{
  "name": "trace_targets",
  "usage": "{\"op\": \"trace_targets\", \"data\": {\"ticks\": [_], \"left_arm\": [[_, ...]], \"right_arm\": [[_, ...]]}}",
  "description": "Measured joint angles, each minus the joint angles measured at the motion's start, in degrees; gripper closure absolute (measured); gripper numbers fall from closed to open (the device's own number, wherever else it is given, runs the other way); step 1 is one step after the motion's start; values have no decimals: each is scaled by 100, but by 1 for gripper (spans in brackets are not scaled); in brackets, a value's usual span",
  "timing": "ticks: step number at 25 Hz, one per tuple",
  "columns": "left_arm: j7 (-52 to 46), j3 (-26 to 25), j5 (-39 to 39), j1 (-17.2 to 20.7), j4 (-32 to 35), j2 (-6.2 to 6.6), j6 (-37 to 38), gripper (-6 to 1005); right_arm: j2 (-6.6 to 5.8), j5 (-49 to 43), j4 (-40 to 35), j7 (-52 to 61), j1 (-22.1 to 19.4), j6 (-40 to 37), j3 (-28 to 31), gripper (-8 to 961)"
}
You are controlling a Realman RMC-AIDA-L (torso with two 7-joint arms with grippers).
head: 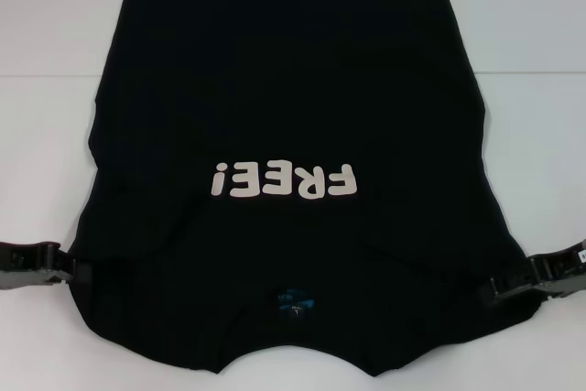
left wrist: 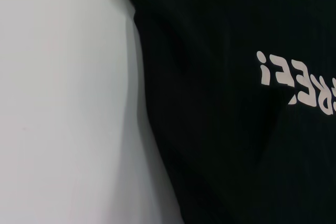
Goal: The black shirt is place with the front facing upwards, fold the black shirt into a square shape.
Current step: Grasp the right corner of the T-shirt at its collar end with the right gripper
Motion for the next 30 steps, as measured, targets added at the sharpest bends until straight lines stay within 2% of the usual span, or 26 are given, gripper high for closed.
{"op": "trace_targets", "data": {"ticks": [6, 24, 30], "left_arm": [[19, 0, -7, 0, -2, 0, 20, 971], [57, 0, -62, 17, -3, -9, 51, 971], [57, 0, -70, 3, -3, -9, 51, 970]], "right_arm": [[-76, 339, 241, -105, 1, 6, 1, 74], [-89, 629, 392, -187, -21, 87, 51, 82], [-180, 698, 701, -277, -2, 187, 170, 84]]}}
